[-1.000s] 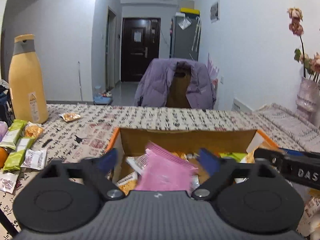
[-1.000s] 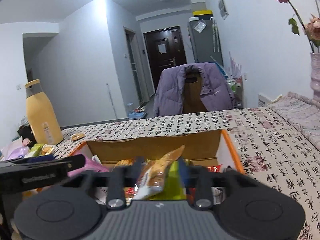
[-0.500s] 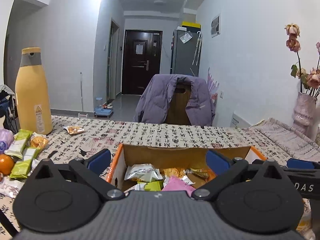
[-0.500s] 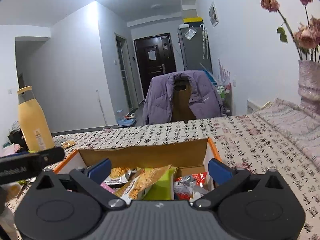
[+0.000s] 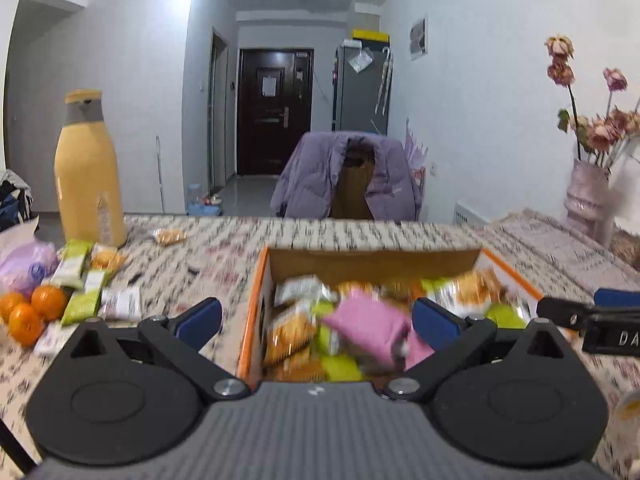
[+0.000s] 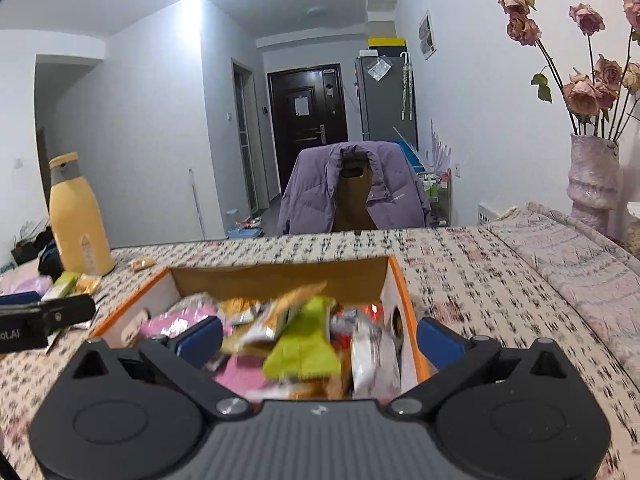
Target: Organize snacks
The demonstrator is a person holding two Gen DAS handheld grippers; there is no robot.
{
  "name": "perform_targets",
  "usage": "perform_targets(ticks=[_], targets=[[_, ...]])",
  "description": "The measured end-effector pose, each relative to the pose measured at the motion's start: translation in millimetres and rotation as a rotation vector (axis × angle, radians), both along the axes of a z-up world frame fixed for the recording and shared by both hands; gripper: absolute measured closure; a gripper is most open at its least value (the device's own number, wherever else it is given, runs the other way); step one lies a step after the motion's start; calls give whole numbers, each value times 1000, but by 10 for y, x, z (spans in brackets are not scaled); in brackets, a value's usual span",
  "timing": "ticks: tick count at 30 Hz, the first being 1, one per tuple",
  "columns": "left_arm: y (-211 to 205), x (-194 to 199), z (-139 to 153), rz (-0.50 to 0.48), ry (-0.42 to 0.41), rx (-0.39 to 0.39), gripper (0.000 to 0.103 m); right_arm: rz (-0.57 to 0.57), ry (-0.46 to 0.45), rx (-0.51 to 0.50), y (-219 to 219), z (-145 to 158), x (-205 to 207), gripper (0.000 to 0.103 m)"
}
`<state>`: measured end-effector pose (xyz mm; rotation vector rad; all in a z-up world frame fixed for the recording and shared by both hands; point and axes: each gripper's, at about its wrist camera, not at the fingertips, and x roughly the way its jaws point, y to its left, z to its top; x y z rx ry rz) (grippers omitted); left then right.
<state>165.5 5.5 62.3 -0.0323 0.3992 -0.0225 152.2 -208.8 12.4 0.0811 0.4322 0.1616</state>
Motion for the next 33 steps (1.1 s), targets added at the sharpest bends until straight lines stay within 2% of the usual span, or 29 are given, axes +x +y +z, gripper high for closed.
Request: perform_targets(ticks=[8, 13, 21, 33], targets=[[85, -497, -313, -32, 63, -4, 0, 25, 61, -41, 26, -295, -563, 0], [133, -706, -416, -49, 83, -31, 0, 30, 91, -43, 40, -413, -774, 0], [72, -932, -557, -72, 102, -17, 0, 23, 131, -30, 27, -520, -934, 0], [43, -977, -631, -80, 130, -23, 0, 11, 136, -26, -7, -546, -1022, 0]])
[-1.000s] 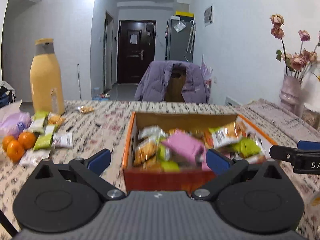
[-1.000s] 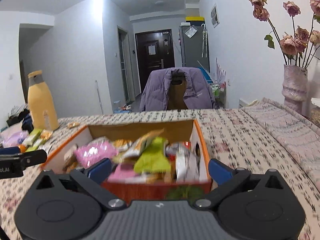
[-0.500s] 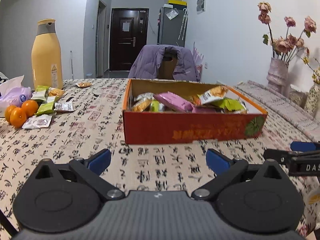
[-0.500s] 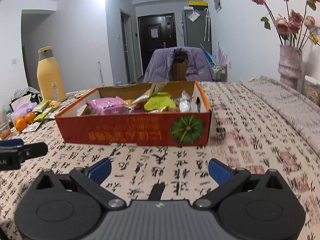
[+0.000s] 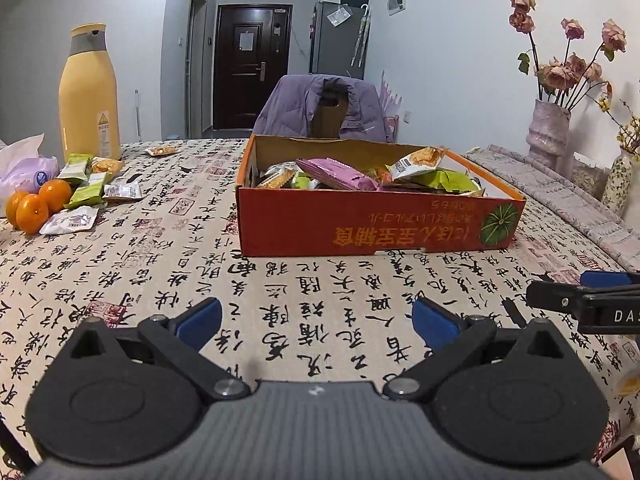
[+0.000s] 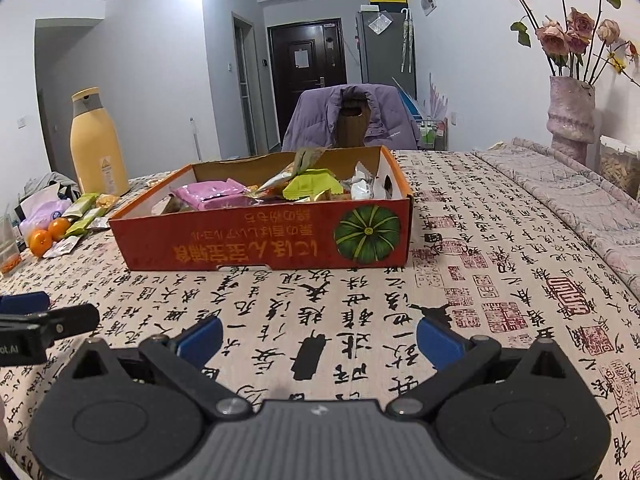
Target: Organize snacks
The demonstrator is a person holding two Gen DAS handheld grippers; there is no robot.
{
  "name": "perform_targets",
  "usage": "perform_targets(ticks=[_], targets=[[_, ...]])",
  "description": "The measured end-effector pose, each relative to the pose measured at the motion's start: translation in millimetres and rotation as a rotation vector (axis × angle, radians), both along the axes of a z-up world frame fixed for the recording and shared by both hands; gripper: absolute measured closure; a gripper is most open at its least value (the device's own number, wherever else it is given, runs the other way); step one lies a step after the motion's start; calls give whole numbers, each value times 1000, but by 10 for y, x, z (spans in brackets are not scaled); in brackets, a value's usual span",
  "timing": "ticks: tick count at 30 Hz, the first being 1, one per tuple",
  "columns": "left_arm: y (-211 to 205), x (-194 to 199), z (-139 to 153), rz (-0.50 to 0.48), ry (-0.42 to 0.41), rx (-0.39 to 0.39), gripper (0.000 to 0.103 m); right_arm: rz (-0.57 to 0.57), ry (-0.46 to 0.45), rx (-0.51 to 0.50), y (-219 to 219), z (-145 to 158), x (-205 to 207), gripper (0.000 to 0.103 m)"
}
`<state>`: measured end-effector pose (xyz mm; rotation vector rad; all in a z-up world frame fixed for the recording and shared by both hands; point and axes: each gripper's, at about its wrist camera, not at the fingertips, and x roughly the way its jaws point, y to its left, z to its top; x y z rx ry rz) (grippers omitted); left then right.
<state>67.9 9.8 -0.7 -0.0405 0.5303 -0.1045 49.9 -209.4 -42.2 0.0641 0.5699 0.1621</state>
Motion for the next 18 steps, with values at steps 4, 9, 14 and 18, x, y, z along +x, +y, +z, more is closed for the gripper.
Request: perform_targets(ticks=[4, 9, 14, 18], targets=[[-11, -9, 2, -1, 0, 2, 0, 2, 1, 2, -2, -1, -10, 0], [-22, -14, 2, -1, 1, 3, 0, 4, 2, 0, 3, -6, -14, 0], [-27, -18, 2, -2, 0, 3, 0, 4, 2, 1, 7, -8, -18, 0], [-28, -17, -2, -1, 1, 3, 0, 5, 3, 0, 6, -9, -18, 0]])
